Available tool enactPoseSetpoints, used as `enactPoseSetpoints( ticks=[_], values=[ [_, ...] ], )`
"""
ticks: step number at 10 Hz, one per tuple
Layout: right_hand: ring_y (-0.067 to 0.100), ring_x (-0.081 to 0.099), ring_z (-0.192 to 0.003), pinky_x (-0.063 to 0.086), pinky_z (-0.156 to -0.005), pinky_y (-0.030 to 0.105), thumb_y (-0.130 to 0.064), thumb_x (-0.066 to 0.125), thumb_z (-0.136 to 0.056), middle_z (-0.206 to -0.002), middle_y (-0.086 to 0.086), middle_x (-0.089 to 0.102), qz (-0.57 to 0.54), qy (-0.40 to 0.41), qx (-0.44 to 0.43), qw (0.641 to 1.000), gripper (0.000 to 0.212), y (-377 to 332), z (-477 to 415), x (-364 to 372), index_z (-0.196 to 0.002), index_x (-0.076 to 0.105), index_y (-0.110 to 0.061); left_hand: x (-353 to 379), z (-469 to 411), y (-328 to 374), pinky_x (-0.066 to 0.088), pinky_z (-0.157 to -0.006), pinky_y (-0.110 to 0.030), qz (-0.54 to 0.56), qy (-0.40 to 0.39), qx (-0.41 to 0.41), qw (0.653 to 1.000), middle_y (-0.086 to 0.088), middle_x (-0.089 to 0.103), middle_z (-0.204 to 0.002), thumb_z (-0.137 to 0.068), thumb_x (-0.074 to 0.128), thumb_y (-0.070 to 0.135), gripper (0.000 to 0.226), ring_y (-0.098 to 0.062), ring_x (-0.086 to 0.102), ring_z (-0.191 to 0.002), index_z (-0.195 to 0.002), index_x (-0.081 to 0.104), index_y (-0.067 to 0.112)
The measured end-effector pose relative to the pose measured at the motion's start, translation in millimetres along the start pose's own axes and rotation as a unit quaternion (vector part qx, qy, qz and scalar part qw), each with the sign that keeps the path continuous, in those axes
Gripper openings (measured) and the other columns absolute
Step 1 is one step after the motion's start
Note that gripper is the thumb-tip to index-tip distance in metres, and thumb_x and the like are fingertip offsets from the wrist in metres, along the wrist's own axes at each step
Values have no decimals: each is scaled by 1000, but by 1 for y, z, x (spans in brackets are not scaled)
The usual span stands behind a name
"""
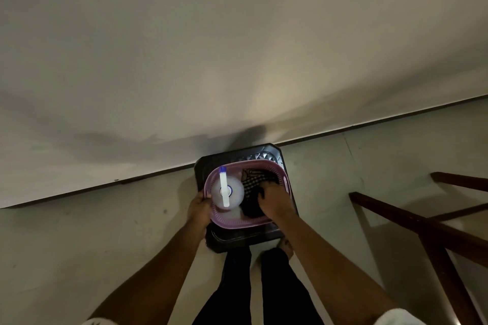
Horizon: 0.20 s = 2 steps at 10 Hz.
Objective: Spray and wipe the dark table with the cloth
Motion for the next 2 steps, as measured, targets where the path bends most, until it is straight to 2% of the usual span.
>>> enactPoseSetpoints(
  ticks=[1, 2],
  values=[
    [24, 58, -104, 45, -95, 36, -17, 48, -91, -112, 7, 63, 0, 100, -60, 993, 26, 8, 38, -14, -114, 60, -11, 3, 24, 1, 54, -79, -40, 24, -7, -8, 1000, -13, 65, -101, -89, 50, 4, 30, -32, 62, -93, -116, 59, 15],
    [24, 56, -112, 44, -98, 35, -17, 52, -91, -122, 6, 60, -71, 72, -24, 995, 34, 25, 79, 1, -124, 56, -14, 4, 59, -1, 41, -62, -31, 3, -9, 7, 1000, -12, 58, -88, -89, 55, 14, 18, -24, 51, -74, -106, 57, 16]
  ],
)
Point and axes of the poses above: each hand's wrist, its own z-axis away from the middle knuckle, its own x-axis out of the palm, y = z × x, the point moved 7 cm from there along -z, towards the middle knuckle
